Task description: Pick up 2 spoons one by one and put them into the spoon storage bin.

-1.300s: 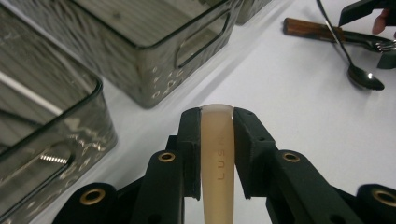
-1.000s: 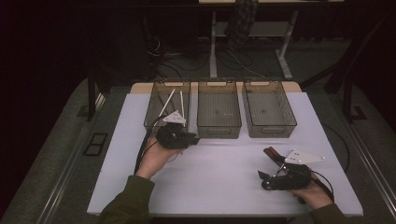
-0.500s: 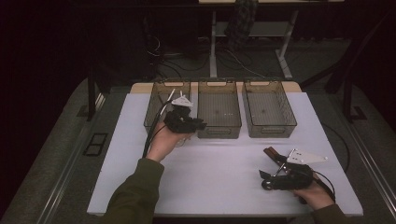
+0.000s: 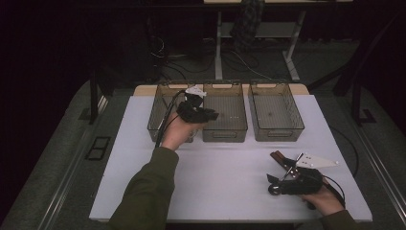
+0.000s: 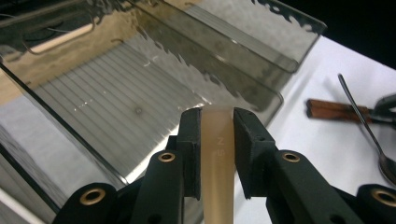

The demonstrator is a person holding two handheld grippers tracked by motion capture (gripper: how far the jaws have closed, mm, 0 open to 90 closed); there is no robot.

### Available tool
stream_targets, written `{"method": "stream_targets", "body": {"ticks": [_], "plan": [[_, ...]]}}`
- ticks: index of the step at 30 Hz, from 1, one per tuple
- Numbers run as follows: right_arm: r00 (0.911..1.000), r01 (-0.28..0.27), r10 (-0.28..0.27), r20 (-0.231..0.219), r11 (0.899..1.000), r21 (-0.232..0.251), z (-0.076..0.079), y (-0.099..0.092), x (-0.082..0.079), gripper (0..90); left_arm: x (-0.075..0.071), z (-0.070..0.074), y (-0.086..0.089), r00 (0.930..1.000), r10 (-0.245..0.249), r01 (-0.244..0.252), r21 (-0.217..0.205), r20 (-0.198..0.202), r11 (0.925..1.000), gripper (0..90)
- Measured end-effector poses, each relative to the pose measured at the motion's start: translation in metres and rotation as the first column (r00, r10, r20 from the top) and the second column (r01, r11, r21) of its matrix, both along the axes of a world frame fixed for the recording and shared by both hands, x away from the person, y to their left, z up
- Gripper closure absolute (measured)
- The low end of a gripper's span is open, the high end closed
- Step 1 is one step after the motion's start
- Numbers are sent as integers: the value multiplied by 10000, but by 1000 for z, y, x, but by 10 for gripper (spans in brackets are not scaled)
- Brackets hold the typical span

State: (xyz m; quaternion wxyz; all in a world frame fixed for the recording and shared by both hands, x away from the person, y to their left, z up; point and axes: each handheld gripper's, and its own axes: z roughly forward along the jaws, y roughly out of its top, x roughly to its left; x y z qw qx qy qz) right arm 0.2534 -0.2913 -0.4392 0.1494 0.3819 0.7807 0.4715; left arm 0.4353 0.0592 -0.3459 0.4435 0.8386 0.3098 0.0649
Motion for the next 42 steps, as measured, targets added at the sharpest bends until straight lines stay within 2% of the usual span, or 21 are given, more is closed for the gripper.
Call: {"method": "stream_targets", "body": {"ticks": [9,12,23,29,33,39,42], "plan": [[10000,17,-17,-1,10000,92,1,0,0,115,18,4,-19,9999,13,-10,-201,135,9998,728],[10000,16,-17,6,9999,110,1,0,-1,115,23,4,-27,9998,-44,46,-127,214,9999,728],[10000,-75,75,24,9998,185,1,0,-1,115,41,-9,-49,9995,140,-135,-182,272,9997,727],[10000,-62,62,8,9997,222,1,0,-1,115,49,-21,-50,9989,473,-473,-34,58,9989,727],[9999,-109,108,21,9997,221,1,1,-1,115,53,-25,-47,9982,576,-578,-123,-139,9983,726],[10000,-90,90,7,9997,233,1,1,-1,115,54,-27,-51,9980,623,-625,-241,-98,9978,725],[10000,-80,80,17,9997,228,1,0,-1,115,55,-32,-53,9977,648,-649,-52,-201,9979,719]]}}
